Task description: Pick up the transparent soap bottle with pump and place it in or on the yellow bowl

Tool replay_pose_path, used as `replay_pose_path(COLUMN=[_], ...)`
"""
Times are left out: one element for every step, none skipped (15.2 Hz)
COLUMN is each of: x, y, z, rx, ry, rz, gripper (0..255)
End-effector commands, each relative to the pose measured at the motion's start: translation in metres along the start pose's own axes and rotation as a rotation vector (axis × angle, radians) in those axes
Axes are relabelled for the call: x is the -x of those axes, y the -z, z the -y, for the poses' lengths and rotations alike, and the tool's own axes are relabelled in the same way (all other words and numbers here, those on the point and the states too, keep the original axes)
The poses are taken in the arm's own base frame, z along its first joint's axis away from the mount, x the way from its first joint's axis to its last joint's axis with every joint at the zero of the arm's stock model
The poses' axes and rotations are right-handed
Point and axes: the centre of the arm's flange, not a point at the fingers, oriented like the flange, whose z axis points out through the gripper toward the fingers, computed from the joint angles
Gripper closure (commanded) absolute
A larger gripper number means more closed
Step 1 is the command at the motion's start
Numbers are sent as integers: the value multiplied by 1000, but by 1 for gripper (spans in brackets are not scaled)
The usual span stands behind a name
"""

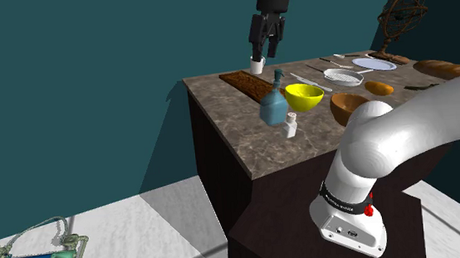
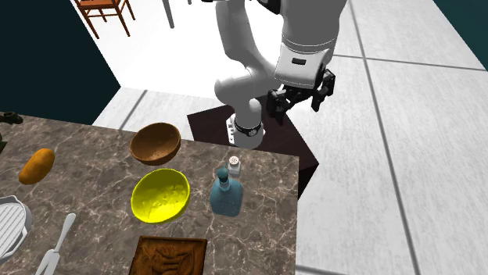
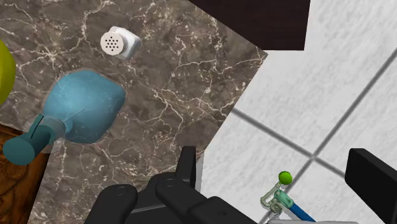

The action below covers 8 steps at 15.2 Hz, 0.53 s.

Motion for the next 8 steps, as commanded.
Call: replay_pose_path(x=[0,-1,-3,-4,-6,-7,-9,-10], y=[0,-3,-6,-9,-12,-15,-18,-21], z=[0,-12,-25,-37,-50,-62,-75,-87], rx=[0,2,4,5,7,9,11,12], ry=[0,-1,-1,-2,-2,-3,-3,-4], rz=[0,-2,-3,-5,-7,-8,-10,-11], gripper=[0,0,0,0,0,0,0,0])
